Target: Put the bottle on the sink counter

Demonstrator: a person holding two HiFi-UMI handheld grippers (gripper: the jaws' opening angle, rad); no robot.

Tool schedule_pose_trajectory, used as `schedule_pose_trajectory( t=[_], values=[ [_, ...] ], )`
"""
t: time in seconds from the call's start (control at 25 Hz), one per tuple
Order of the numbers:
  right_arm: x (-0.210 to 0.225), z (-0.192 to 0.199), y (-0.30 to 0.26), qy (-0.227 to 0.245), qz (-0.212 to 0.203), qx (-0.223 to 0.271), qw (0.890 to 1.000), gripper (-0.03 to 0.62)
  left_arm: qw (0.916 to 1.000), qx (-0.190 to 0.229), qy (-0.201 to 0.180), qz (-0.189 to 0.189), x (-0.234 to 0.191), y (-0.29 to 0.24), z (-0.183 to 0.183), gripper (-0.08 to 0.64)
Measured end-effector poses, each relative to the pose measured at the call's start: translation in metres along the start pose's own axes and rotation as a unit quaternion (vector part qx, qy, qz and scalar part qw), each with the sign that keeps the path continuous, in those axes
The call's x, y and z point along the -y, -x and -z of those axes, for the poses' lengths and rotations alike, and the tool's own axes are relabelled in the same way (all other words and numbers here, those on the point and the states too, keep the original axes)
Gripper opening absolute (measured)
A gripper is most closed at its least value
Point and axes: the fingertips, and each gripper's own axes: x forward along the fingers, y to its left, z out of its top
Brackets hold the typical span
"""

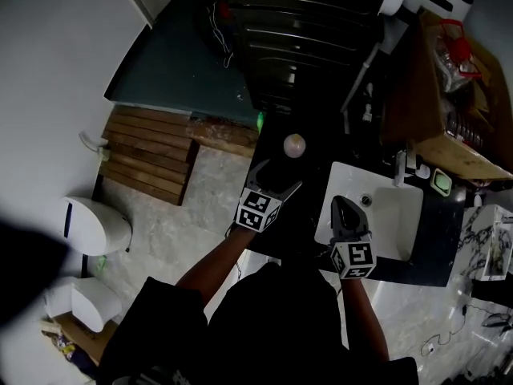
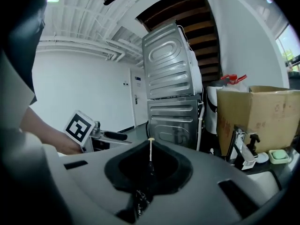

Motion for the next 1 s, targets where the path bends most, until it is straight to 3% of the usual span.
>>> schedule_pose_trajectory(
  t=[0.2,0.48,0.52,0.56,0.68,0.8,0.92,1.0],
  values=[
    [-0.024,0.001,0.037,0.003,0.011,0.006,1.000,0.040,0.9976,0.065,0.011,-0.020,0.023,0.065,-0.025,0.400],
    [-0.053,-0.008,0.087,0.007,0.035,0.014,0.999,0.038,0.9917,0.113,0.043,0.044,0.086,0.138,-0.040,0.387],
    [-0.056,-0.009,0.094,0.005,0.037,0.015,0.999,0.039,0.9904,0.119,0.043,0.055,0.095,0.145,-0.042,0.298],
    [-0.059,-0.009,0.100,0.004,0.038,0.015,0.999,0.040,0.9892,0.123,0.042,0.068,0.104,0.151,-0.043,0.161],
    [-0.066,-0.006,0.117,0.004,0.038,0.011,0.999,0.040,0.9883,0.118,0.032,0.092,0.128,0.161,-0.042,0.049],
    [-0.073,-0.002,0.130,0.001,0.037,0.008,0.999,0.040,0.9906,0.105,0.005,0.088,0.140,0.170,-0.039,0.018],
    [-0.082,0.001,0.141,0.000,0.033,0.005,0.999,0.040,0.9870,0.098,-0.002,0.127,0.160,0.182,-0.033,0.015],
    [-0.084,-0.002,0.150,0.000,0.031,0.010,0.999,0.038,0.9871,0.093,-0.003,0.131,0.170,0.188,-0.031,0.015]
  ],
)
